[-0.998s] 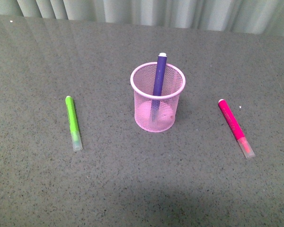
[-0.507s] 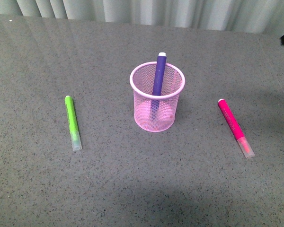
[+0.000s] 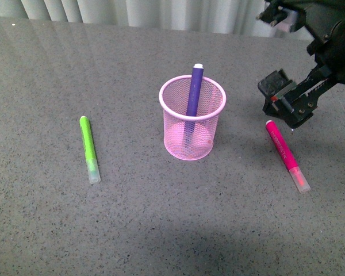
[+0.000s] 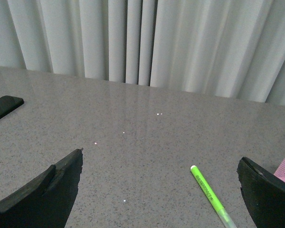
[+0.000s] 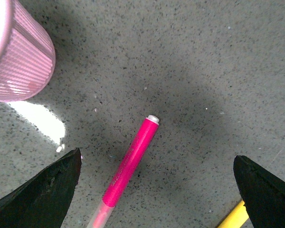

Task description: Insert purple and pink pens into pink cup

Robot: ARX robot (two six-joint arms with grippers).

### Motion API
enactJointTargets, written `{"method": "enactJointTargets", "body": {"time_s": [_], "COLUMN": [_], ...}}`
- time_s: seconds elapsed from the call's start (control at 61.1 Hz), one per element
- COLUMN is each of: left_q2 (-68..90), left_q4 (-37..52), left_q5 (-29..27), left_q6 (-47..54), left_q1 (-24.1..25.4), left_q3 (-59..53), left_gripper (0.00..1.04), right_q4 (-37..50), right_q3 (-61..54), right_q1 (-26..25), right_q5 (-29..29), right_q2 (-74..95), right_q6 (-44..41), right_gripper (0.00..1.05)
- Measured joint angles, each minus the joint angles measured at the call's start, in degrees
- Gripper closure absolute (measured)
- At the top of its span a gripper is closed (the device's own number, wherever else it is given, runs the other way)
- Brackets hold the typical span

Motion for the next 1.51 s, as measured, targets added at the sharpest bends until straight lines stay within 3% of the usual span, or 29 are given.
{"method": "enactJointTargets", "body": {"time_s": [1.113,1.391,1.506], "left_q2": [0.0,0.0,0.0], "left_q4": [0.0,0.0,0.0], "left_q5": [0.0,0.0,0.0], "left_q6": [0.0,0.0,0.0], "left_q1": [0.0,0.0,0.0], "left_q3": [0.0,0.0,0.0], "left_gripper": [0.08,0.08,0.08], "right_q4": [-5.2,-7.0,-7.0], "right_q3": [13.6,13.9,13.8], "right_q1": [-0.1,0.3,0.6], "right_q5": [10.1,10.5,10.5], "right_q2": [19.0,19.7,20.0], "right_q6": [7.9,8.1,8.1], "right_gripper": [0.07,0.44,0.66]}}
